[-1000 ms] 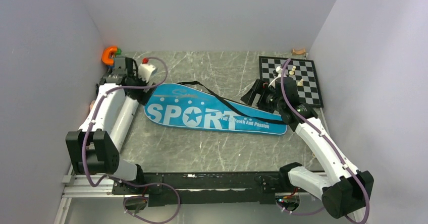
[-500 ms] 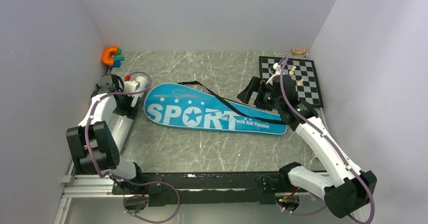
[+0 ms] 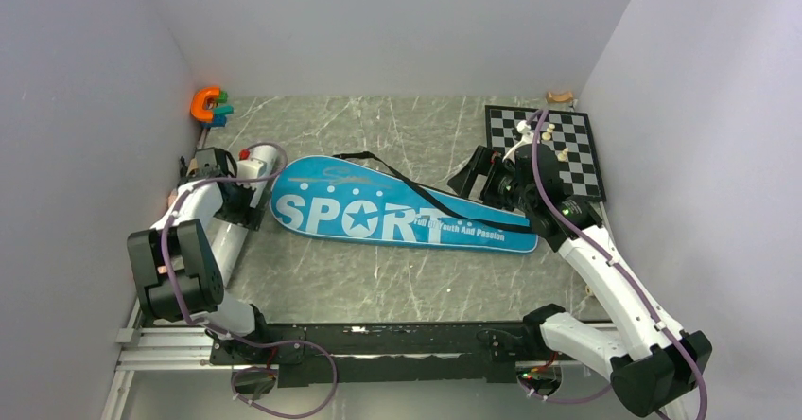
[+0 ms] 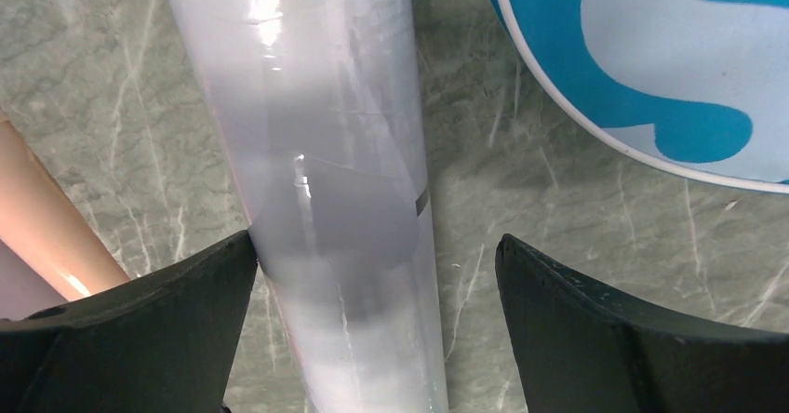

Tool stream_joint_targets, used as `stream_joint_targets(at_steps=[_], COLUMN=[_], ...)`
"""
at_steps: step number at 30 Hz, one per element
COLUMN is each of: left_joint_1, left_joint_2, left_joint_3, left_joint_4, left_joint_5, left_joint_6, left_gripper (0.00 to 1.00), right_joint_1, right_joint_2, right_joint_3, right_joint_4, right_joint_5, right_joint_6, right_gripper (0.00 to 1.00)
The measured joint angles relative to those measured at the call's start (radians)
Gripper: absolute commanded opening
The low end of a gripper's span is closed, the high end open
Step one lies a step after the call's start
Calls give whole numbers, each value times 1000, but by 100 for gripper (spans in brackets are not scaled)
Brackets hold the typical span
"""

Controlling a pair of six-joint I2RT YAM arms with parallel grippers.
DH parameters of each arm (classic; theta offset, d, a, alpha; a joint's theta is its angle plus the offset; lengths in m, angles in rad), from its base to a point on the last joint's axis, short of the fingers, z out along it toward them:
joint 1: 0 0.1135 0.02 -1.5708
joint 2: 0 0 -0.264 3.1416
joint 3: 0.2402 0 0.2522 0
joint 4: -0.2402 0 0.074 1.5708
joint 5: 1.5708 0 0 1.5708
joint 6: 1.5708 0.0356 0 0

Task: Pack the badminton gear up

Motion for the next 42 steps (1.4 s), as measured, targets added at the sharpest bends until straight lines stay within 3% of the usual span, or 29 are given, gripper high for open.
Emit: stream_joint_targets(at_steps=[3,11,19,26,31,35,42], left_joint_1=[1,4,13,-16,-192,-447,-669], left_joint_2=[0,-23,-196,-369,-433,-428,-157], left_joint_3=[-35,-118,-146,-35,37,47,205], left_joint_4=[25,31,-91,-272,-329,-333,-351], left_joint_5=[1,24,94,201,237,236,215], left_joint_6=[16,71,79,85,66,13,-40], left_gripper=[92,53,39,26,28,26,27], right_joint_1=[0,0,0,0,0,0,0], right_joint_2=[-1,15,43,-8,-53,-93,-172], right_joint_3=[0,3,97,134,134,134,129], right_joint_4=[0,0,-37,-60,-89,-119,-167], right_joint_5=[0,-18,-26,-17,6,37,106], right_joint_6=[0,0,-9,-13,-14,-11,-7], right_gripper=[98,94,92,92,92,92,92])
